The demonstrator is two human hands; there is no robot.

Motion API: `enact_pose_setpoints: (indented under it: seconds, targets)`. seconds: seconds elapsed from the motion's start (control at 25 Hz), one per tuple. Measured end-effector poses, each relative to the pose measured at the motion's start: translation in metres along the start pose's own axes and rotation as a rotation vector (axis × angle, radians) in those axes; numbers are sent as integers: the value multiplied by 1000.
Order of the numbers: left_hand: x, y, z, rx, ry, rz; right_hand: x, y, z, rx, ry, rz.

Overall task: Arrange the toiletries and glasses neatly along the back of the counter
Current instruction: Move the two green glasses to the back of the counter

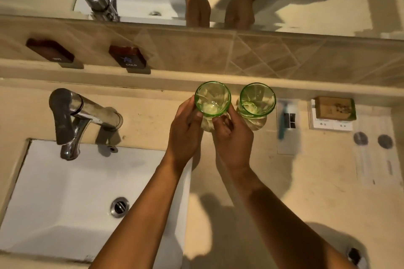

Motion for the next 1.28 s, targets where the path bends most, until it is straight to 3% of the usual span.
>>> enact_pose_setpoints:
  seconds: [0.44, 0.84, 1.04, 1.28]
  targets:
    - [21, 6, 5, -27, -106, -172, -4, 6, 10, 17, 93, 51]
    - [25, -8, 6, 33, -82, -273, 24, -7, -2, 145, -107, -21]
    - [5, -80, 20, 25, -50, -241, 3, -58, -79, 169, -346, -15]
    - [-4, -192, 117, 314, 108, -309, -60, -130, -235, -67, -459, 75]
Point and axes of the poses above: each hand's wrist, its own y-axis towards the middle knuckle, its own z-axis out of the palm, x = y × z, the point moved 5 cm from there along y, towards the middle knuckle, and after that the axes turned 1 degree about -y, right-handed, at the moved point
